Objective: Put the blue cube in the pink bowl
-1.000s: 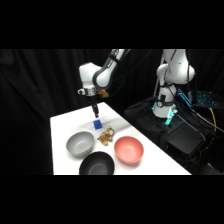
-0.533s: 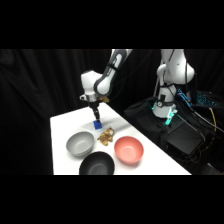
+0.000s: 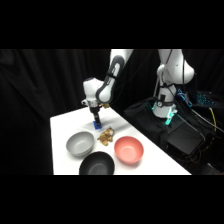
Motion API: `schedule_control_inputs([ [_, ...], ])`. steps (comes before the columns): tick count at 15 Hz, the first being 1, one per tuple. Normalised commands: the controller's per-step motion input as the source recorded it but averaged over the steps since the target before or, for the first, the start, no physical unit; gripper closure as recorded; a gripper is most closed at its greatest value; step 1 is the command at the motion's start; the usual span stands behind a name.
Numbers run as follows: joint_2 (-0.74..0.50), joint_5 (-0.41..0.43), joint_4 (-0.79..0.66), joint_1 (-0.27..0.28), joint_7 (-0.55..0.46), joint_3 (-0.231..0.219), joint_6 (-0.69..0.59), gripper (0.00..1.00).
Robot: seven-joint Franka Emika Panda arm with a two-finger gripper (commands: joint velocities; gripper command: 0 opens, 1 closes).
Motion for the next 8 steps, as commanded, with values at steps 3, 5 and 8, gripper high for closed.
schedule_control_inputs([
  [3,0.09,0.015,0.08,-0.095,0.03,0.095,0.18,0.00],
  [5,0.09,0.017,0.06,-0.097,0.01,0.117,0.14,0.26],
  [8,0.06,0.006,0.04,-0.082,0.02,0.108,0.11,0.49],
])
